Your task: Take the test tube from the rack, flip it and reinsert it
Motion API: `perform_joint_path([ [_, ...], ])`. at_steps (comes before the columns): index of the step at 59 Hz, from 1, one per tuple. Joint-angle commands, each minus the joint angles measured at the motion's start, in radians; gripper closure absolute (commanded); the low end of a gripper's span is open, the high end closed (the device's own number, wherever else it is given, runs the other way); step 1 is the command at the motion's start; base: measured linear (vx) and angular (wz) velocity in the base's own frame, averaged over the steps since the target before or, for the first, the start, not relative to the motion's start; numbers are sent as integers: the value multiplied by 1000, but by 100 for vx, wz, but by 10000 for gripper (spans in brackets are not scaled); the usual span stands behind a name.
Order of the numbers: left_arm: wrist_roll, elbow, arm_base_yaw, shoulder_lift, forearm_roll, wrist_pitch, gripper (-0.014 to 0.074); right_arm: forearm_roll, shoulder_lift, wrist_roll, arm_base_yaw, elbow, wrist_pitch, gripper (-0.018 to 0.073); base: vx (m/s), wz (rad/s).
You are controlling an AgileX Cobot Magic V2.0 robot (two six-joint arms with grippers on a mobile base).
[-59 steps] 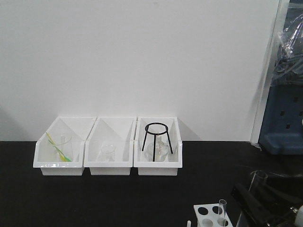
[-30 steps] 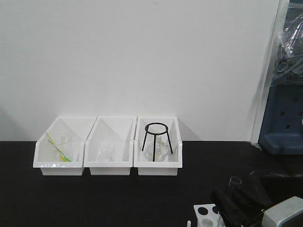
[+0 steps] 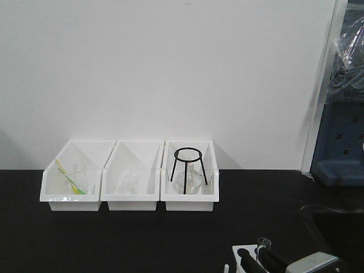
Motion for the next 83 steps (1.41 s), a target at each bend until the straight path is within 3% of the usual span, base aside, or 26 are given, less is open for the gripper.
perform_joint_path([
  [1, 0, 2, -4, -10, -5, -79, 603, -6, 10, 14, -1, -22, -218, 568, 0, 0],
  [19, 0, 2, -4, -10, -5, -79, 603, 2, 40, 12, -1, -22, -218, 559, 0, 0],
  [26, 0, 2, -4, -10, -5, -79, 603, 1, 40, 5, -1, -22, -218, 516, 0, 0],
  [31, 0, 2, -4, -10, -5, -79, 603, 2, 40, 5, -1, -22, -218, 462, 0, 0],
  [49, 0, 2, -4, -10, -5, -79, 603, 2, 39, 2, -1, -22, -218, 125, 0, 0],
  [59, 0, 2, -4, -10, -5, -79, 603, 2, 5, 1, -1, -22, -218, 14, 0, 0],
  [73, 0, 2, -4, -10, -5, -79, 603, -2, -179, 2, -1, -25, -131, 35, 0, 0],
  [77, 0, 2, -4, -10, -5, -79, 603, -2, -266, 4, -1, -32, -59, 62, 0, 0],
  [83, 0, 2, -4, -10, -5, -79, 603, -8, -419, 10, -1, -76, 155, 134, 0, 0],
])
